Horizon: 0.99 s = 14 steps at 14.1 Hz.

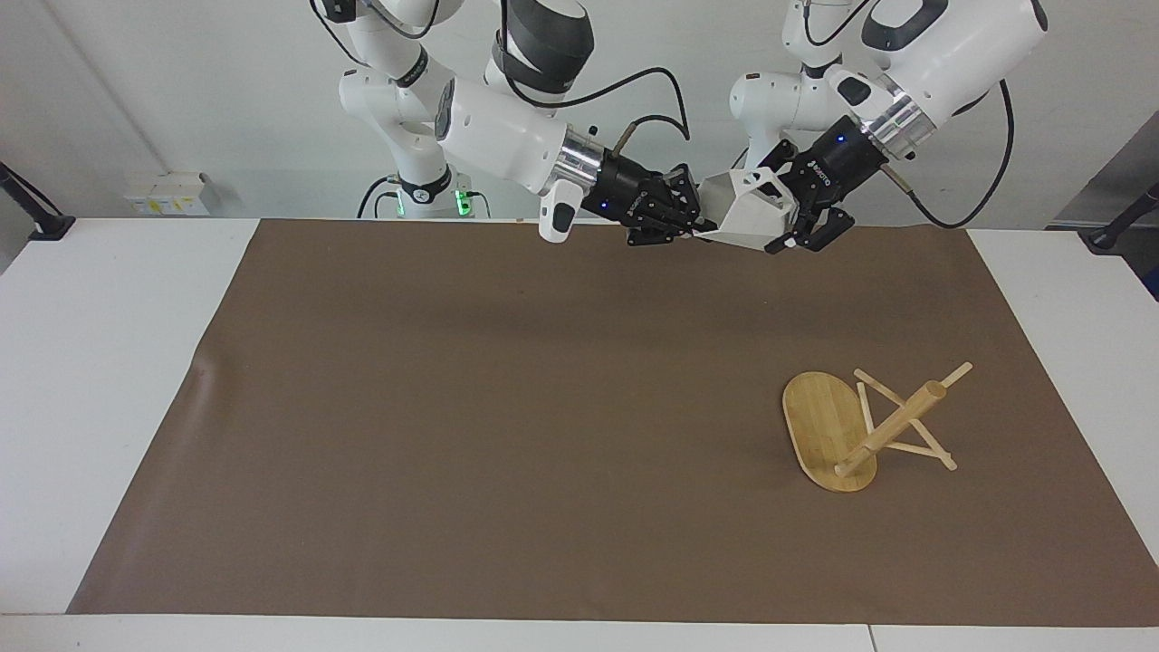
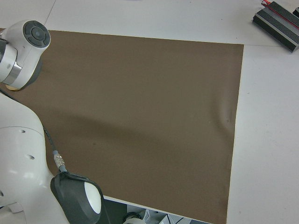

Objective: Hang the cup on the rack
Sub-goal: 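Close the left gripper on the white cup body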

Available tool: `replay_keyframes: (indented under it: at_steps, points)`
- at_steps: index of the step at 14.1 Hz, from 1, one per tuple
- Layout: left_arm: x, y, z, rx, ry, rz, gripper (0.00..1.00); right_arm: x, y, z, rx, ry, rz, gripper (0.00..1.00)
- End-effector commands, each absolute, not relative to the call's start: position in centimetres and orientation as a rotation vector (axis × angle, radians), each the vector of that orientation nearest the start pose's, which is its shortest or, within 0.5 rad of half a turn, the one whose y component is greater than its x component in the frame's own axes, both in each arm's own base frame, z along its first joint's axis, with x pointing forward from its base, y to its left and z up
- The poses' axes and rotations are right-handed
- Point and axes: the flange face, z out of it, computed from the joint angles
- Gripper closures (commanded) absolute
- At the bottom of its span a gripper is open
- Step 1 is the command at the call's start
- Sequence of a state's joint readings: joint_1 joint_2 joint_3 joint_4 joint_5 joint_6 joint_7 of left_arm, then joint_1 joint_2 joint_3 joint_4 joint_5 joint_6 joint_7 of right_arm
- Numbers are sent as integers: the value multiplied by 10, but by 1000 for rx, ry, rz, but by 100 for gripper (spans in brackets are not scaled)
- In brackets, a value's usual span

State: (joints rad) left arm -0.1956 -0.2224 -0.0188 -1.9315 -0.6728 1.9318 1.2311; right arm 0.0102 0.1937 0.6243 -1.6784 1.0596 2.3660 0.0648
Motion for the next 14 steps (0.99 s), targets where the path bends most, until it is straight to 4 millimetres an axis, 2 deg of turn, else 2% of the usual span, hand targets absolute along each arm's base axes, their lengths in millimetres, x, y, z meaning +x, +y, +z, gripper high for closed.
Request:
replay_keyframes:
  at_steps: [1,10,11,12,13,14]
  points:
    - [485,-142,617,-2828,2053,-927,100,537,367,570,-2024,87,-98,100]
    - [486,-138,618,-2837,2044,-924,100,534,370,572,-2021,130,-69,100]
    - [486,-138,618,-2838,2047,-921,100,535,370,572,-2021,132,-70,90]
    - [486,-137,618,-2839,2045,-921,100,535,370,572,-2022,131,-71,76]
    - [486,-137,618,-2839,2045,-921,100,534,370,572,-2022,130,-69,57]
    - [486,-137,618,-2840,2046,-920,100,535,370,572,-2021,141,-65,46]
